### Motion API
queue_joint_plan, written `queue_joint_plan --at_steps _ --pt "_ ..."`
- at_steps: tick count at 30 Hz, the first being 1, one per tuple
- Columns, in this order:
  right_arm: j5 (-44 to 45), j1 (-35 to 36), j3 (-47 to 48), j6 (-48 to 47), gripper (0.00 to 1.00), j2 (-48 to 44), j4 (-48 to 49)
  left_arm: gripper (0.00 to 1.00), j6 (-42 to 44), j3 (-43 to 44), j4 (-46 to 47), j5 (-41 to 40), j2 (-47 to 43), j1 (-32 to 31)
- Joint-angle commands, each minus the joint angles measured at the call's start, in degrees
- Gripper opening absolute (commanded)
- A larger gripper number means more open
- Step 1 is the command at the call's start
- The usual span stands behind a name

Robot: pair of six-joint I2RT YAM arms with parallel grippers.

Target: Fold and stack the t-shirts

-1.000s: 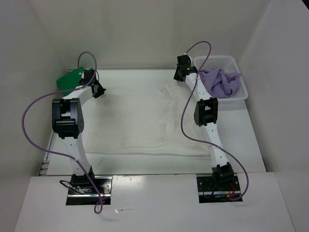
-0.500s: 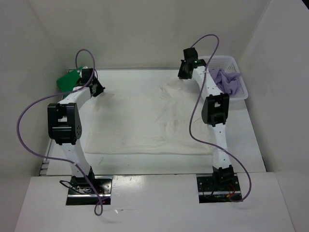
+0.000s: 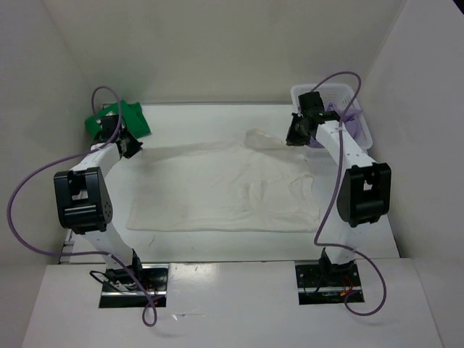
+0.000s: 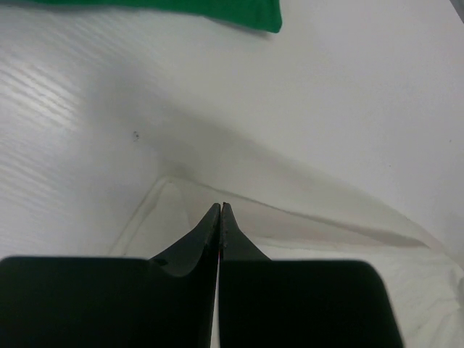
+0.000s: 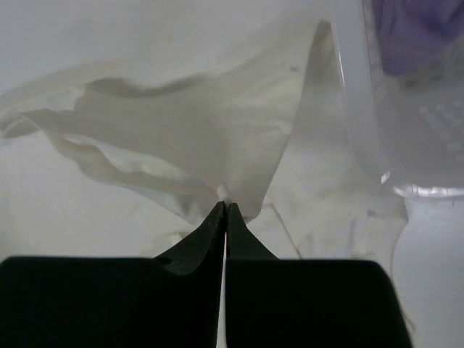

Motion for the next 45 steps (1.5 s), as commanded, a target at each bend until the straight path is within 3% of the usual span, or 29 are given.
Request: queue_joint_plan --at_steps 1,7,13,23,27,31,34,36,38,41,43,45 --pt "-2.65 0.06 -6.61 0.75 0.00 -10.08 2.15 0.00 -0.17 -2.23 1.70 2.72 -5.18 2.08" --pt "-3.18 0.06 -20.66 1.89 0.00 -20.03 -0.92 0.00 -0.17 -6.01 0.39 1.58 -9.05 2.09" --pt "-5.20 0.06 -28.67 3.83 0.00 -28.30 -6.01 0.00 -0.17 -7.86 -0.41 2.10 -10.37 2.09" --pt "-5.20 0.06 -27.98 3.83 0.00 -36.64 -20.33 0.00 -1.22 -7.86 -2.51 5.35 -13.35 4.28" --pt "-4.84 0.76 -31.66 3.83 0.00 -38.24 -20.87 0.00 -1.22 -8.47 -3.04 5.36 -14.06 4.28" --pt "-3.45 2.52 -32.91 5.84 0.08 -36.05 -22.27 0.00 -0.52 -12.42 -3.56 2.64 -11.96 4.28" --pt "-1.34 4.01 -32.91 7.16 0.14 -36.04 -22.89 0.11 -1.13 -14.18 -5.24 2.10 -10.11 4.28" --pt "-0.28 4.54 -32.38 7.69 0.19 -36.04 -23.60 0.24 -2.01 -15.41 -5.24 2.10 -11.16 4.28" --pt "0.34 5.07 -31.68 7.69 0.21 -34.99 -24.30 0.27 -3.59 -16.29 -5.77 1.15 -13.61 4.81" --pt "0.34 6.38 -30.19 7.69 0.34 -33.41 -24.92 0.39 -5.08 -17.00 -6.38 -1.49 -17.56 4.81" --pt "0.34 10.41 -29.57 7.69 0.36 -32.35 -23.26 0.40 -5.09 -16.22 -6.38 -0.54 -19.07 4.81" --pt "0.34 14.45 -28.34 7.69 0.28 -28.93 -21.85 0.40 -5.09 -15.68 -5.60 2.26 -19.07 4.81"
